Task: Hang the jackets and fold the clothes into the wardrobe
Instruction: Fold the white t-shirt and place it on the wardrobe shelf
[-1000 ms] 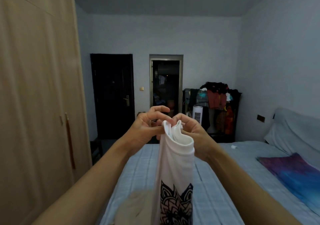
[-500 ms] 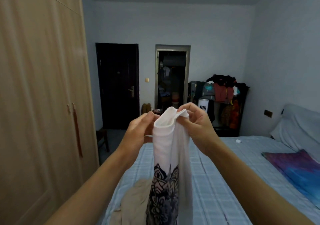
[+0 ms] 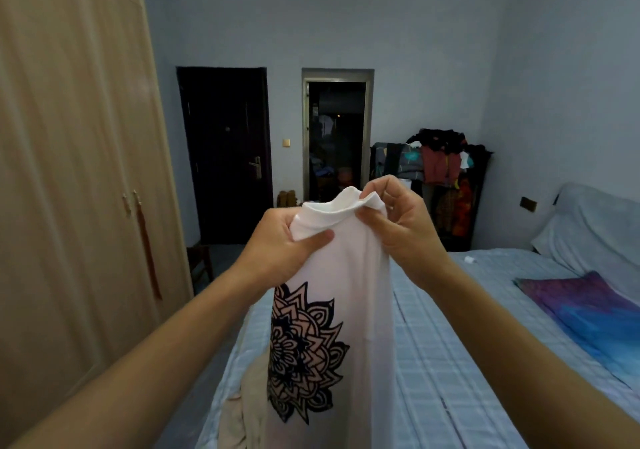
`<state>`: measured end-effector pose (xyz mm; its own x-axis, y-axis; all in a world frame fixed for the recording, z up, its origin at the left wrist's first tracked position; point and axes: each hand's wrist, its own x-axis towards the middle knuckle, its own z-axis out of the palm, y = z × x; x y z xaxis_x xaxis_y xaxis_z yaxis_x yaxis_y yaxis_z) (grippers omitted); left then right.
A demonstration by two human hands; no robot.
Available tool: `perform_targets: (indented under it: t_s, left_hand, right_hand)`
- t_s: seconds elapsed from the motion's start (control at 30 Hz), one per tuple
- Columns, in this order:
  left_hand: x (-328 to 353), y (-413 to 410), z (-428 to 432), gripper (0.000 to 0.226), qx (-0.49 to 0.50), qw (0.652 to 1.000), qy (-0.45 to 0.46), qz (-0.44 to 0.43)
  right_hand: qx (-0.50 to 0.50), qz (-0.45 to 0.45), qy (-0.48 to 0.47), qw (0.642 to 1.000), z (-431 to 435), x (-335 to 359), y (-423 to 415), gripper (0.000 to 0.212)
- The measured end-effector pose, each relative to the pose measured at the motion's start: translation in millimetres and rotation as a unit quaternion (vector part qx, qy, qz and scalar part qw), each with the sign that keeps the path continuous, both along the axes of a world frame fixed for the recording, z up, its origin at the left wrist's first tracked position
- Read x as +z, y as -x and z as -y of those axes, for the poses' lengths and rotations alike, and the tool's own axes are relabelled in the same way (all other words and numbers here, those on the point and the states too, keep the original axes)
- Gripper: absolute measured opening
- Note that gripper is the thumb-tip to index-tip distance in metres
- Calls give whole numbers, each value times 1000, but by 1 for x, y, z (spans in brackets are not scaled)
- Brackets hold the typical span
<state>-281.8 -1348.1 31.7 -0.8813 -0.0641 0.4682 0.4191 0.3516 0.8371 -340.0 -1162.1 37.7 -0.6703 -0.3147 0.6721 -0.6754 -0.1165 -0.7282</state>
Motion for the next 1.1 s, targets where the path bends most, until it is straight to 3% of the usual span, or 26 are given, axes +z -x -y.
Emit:
perform_targets:
  t_s: [0.3,0.4,0.53,0.77,0.97,1.1]
  left_hand:
    - [25,26,-25,9,43,991,123,-27]
    - [28,31,-30,5,57,990,125,-31]
    - [31,35,-27,4,78,990,113,-31]
    - [34,34,-20,3,92,991,91,-39]
    - [38,22,-6,2,83,992,89,-42]
    - [39,13,16,6,77,994,69,-29]
  right_hand:
    - [-25,79,70,994,-33,-48,-4,14]
    - [-43,105,33,993,-38,-68,-13,27]
    - [-68,135,-4,988,-43,-104,-16,28]
    - [-126,84,-144,978,-28,-146,-5,29]
    - [-129,109,-79,982,-23,-153,18,8]
    - [-139,83,-21,987,-37,-138,26,30]
